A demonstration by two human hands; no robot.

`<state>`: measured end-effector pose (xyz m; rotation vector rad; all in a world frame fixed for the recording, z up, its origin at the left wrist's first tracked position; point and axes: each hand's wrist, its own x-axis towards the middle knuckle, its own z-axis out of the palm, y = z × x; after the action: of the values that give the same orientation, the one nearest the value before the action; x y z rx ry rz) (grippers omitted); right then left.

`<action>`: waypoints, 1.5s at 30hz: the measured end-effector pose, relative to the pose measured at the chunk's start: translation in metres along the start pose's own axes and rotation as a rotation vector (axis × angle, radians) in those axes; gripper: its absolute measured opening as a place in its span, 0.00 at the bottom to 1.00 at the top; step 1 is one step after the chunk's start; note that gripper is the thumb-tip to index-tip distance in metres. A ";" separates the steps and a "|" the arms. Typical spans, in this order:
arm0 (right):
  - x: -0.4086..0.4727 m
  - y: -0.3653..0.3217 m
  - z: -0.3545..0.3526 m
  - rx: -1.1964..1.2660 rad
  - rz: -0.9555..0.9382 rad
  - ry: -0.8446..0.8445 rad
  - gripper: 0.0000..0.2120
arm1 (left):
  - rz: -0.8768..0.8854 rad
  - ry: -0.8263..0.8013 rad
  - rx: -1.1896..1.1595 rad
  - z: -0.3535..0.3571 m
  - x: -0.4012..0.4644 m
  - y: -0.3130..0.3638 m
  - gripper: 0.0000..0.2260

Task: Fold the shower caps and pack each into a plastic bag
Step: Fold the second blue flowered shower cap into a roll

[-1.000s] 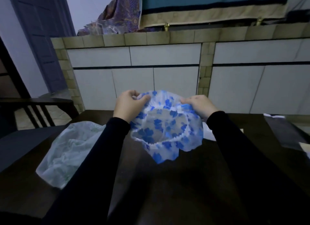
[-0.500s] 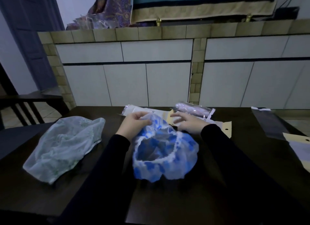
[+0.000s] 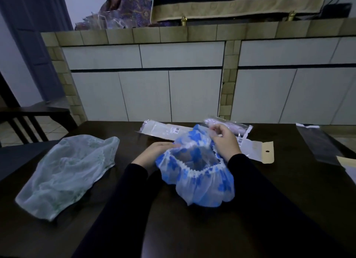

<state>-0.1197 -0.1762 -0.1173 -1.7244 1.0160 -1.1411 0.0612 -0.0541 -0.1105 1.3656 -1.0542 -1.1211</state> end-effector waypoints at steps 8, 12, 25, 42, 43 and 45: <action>-0.013 -0.008 0.005 -0.092 -0.038 -0.043 0.11 | 0.074 0.178 -0.100 -0.007 -0.004 -0.004 0.11; -0.015 -0.005 -0.004 -0.406 0.088 -0.013 0.09 | 0.178 0.504 0.062 -0.027 0.004 -0.010 0.07; -0.021 -0.024 -0.007 -0.250 0.079 -0.087 0.10 | 0.172 0.232 0.077 -0.024 -0.009 -0.005 0.11; -0.025 -0.013 0.003 -0.185 -0.093 0.054 0.16 | 0.269 0.463 0.578 0.006 -0.004 0.008 0.08; -0.025 -0.014 0.004 -0.197 -0.095 0.056 0.16 | 0.272 0.485 0.584 0.006 -0.004 0.007 0.09; -0.024 -0.015 0.003 -0.230 -0.116 0.039 0.19 | 0.266 0.464 0.576 0.004 -0.005 0.008 0.10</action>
<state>-0.1207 -0.1483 -0.1112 -1.9709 1.1194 -1.1715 0.0561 -0.0503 -0.1024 1.7563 -1.2056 -0.2752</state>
